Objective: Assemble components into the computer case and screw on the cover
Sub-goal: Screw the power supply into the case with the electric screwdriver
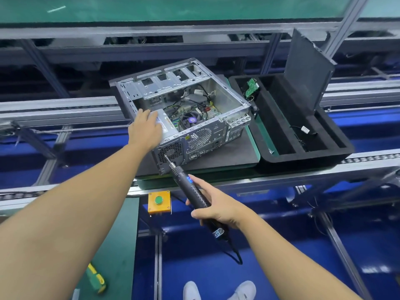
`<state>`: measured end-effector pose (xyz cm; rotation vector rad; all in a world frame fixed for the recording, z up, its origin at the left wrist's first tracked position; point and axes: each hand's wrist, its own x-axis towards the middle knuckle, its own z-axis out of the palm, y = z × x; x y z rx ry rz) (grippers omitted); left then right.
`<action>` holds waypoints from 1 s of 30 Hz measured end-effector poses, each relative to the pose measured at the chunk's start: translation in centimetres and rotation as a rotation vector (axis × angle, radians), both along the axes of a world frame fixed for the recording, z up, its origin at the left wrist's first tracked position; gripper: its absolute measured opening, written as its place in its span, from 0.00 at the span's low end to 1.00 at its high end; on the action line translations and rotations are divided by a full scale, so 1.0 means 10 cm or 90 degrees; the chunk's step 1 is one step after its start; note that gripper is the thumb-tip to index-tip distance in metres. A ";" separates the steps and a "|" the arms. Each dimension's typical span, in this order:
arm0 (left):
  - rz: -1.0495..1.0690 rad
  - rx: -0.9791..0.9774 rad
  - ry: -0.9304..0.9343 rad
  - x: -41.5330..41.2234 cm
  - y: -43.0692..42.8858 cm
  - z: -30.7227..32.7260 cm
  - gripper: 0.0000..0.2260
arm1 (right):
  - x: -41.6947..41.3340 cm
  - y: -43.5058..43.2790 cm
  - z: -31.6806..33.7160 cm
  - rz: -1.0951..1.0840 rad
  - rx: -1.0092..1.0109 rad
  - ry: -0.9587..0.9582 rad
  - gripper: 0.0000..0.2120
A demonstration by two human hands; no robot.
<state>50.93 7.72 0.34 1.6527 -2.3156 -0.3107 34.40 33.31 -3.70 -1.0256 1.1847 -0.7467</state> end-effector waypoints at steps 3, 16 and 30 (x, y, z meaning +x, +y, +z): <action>-0.011 -0.001 0.029 0.01 -0.01 0.01 0.19 | 0.03 -0.05 0.04 0.000 -0.007 0.001 0.47; 0.029 -0.032 0.080 -0.01 0.00 -0.04 0.20 | 0.09 -0.19 0.09 -0.004 -0.013 0.022 0.48; 0.039 -0.023 0.082 -0.02 0.01 -0.04 0.20 | 0.15 -0.22 0.23 -0.005 0.010 0.005 0.47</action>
